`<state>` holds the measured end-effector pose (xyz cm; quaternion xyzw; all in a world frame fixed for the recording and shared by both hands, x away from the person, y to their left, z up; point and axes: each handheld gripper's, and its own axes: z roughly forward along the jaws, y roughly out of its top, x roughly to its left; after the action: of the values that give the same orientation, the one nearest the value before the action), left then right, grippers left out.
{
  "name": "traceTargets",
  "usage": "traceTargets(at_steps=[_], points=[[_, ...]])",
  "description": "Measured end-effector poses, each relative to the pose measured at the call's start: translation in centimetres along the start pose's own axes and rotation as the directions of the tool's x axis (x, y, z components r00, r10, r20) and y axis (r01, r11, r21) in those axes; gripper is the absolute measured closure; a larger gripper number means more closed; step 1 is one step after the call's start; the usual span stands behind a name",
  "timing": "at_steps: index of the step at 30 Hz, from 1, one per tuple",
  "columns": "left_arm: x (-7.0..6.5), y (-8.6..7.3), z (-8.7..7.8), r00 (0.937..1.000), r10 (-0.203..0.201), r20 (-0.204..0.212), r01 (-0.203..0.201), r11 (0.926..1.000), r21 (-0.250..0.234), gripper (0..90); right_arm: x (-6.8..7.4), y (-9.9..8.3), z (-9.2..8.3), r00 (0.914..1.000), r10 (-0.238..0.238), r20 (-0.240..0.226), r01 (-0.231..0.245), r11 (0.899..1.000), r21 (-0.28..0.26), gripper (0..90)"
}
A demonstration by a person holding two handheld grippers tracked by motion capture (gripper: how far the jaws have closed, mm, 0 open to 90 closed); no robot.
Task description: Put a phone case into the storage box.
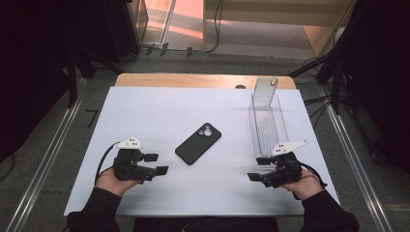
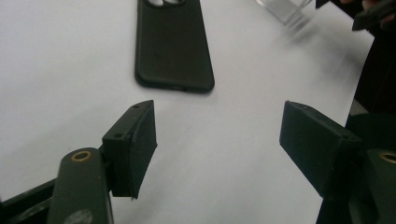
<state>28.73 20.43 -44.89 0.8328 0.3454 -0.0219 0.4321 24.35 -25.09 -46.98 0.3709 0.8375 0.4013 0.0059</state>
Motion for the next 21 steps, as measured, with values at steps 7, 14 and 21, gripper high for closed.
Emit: traceTargets(at_steps=[7, 14, 21], points=[[0.5, 1.6, 0.9, 0.9999, 0.009, -0.009, -0.010, 0.9998, -0.019, 26.7, 0.1, 0.1, 0.2, 0.9999, -0.008, -0.008, 0.008, 1.000, 0.009, 23.9], [0.7, 2.9, 2.2, 0.9998, 0.011, 0.014, -0.011, 0.9999, -0.003, 21.5, 0.1, 0.1, 0.2, 1.0000, -0.003, -0.007, 0.003, 1.000, 0.011, 23.9], [0.7, 5.0, 3.6, 0.9997, 0.018, 0.015, -0.017, 0.9993, -0.034, 0.0, 0.1, 0.1, 0.3, 0.9999, -0.009, -0.009, 0.009, 1.000, 0.011, 23.9]])
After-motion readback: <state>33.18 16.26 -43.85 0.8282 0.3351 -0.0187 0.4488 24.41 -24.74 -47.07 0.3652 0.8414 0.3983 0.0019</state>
